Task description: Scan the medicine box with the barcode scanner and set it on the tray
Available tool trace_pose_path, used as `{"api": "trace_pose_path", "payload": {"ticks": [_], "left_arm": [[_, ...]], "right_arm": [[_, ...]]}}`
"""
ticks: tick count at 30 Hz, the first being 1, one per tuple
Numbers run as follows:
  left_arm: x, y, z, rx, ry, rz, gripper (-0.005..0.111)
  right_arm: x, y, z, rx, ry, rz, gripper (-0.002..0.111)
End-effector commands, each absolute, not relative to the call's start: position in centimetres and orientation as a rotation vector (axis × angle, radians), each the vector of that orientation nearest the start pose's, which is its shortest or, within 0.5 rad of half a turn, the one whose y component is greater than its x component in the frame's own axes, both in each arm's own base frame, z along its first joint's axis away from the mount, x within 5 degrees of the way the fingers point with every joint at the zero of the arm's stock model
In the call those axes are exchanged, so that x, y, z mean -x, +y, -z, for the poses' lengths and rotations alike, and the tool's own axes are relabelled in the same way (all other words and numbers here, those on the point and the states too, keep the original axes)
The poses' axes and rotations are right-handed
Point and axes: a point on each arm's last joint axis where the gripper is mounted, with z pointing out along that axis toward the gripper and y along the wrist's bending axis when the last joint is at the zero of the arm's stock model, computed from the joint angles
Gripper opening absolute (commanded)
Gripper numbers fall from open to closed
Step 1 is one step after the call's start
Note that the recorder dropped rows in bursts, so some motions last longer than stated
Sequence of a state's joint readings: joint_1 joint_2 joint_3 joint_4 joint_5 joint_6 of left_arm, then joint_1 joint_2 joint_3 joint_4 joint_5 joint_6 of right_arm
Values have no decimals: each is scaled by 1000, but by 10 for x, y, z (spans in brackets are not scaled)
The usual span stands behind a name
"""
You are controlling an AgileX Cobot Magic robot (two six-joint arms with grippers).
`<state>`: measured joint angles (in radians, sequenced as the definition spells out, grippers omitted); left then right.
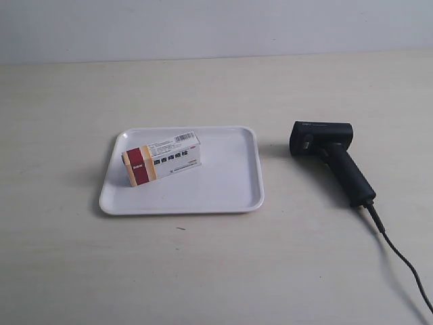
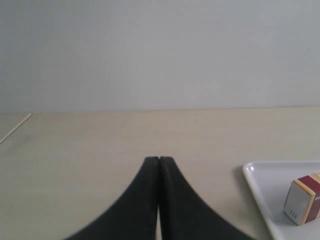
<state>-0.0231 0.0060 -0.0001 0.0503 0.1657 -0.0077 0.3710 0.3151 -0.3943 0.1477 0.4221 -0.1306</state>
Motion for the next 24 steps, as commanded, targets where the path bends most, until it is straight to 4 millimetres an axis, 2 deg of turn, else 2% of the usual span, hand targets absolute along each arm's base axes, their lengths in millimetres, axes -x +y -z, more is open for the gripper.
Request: {"api": "trace_pose_path", "payload": {"ticks": [1, 22, 24], "left_arm": [[-56, 0, -195, -42, 1680, -20, 2], [-56, 0, -195, -43, 1679, -22, 2], [-56, 0, -195, -43, 1679, -22, 2]], "right_arm": [[-68, 32, -287, 374, 1789, -323, 1], [-67, 33, -289, 355, 1783, -356, 1], [-67, 31, -285, 373, 1758, -311, 1]]}}
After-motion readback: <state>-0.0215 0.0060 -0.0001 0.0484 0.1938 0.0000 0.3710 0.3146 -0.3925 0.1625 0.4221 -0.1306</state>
